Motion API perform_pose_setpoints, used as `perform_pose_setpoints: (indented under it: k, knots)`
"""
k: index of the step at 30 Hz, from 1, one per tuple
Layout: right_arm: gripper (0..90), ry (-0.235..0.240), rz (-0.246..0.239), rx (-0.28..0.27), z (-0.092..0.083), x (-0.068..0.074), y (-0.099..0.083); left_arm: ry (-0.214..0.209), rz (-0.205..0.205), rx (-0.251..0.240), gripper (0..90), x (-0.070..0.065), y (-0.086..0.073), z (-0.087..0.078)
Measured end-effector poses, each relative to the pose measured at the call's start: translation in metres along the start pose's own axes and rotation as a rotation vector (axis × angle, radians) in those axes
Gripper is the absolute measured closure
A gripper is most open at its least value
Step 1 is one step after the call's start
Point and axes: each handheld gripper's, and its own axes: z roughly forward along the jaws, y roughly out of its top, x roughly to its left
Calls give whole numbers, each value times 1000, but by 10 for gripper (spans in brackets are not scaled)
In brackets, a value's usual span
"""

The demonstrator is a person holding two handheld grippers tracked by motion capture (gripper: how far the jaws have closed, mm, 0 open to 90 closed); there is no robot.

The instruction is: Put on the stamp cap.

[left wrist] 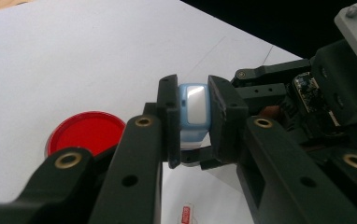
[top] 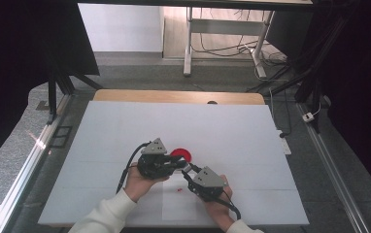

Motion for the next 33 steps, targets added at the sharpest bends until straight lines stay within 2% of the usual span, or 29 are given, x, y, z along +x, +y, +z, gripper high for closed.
perform_pose_setpoints:
  k: [28, 33]
  knots:
    - [645, -6, 3, 1, -1, 1, -1, -2, 2, 10, 758, 0, -2, 3]
    - [647, -12, -13, 10, -1, 2, -1, -11, -7, 17, 758, 2, -2, 3]
